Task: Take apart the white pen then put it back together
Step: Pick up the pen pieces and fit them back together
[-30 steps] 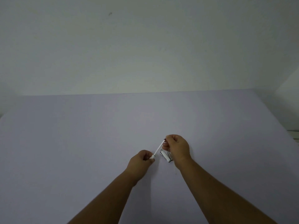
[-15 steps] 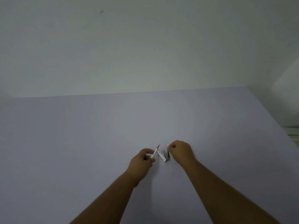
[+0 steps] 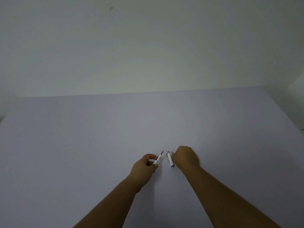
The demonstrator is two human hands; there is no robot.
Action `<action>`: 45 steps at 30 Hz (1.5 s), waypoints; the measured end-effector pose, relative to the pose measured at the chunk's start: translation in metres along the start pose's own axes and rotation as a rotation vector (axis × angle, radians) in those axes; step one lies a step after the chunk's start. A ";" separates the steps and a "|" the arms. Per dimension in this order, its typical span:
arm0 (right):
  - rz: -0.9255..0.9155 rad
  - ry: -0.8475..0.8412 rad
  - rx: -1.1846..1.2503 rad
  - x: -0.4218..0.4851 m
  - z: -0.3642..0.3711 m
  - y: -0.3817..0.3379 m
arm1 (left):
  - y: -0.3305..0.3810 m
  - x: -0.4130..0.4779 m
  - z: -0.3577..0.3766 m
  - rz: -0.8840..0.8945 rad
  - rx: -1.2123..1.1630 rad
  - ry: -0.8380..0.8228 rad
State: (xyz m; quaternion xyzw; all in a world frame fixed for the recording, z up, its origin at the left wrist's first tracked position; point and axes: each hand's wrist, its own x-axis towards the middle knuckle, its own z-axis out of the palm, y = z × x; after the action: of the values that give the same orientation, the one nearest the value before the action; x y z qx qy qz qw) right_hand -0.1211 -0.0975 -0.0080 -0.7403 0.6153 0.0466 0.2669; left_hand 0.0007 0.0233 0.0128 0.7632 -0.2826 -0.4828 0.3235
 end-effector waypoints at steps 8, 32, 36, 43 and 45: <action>0.056 -0.008 1.029 -0.007 -0.026 -0.009 | 0.011 -0.001 0.001 0.034 0.045 -0.006; -0.098 -0.307 0.869 -0.053 -0.061 0.014 | 0.043 -0.037 0.022 0.233 0.134 0.085; -0.105 -0.338 0.794 -0.059 -0.066 0.017 | 0.042 -0.041 0.024 0.247 0.150 0.086; -0.086 -0.318 0.797 -0.070 -0.063 0.026 | 0.046 -0.048 0.025 0.279 0.221 0.078; -0.108 -0.344 0.893 -0.071 -0.060 0.028 | 0.047 -0.049 0.025 0.278 0.213 0.080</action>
State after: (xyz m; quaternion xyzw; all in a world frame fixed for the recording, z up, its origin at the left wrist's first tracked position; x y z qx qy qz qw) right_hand -0.1797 -0.0643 0.0627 -0.5656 0.4826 -0.1143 0.6588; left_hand -0.0458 0.0246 0.0676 0.7652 -0.4218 -0.3702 0.3155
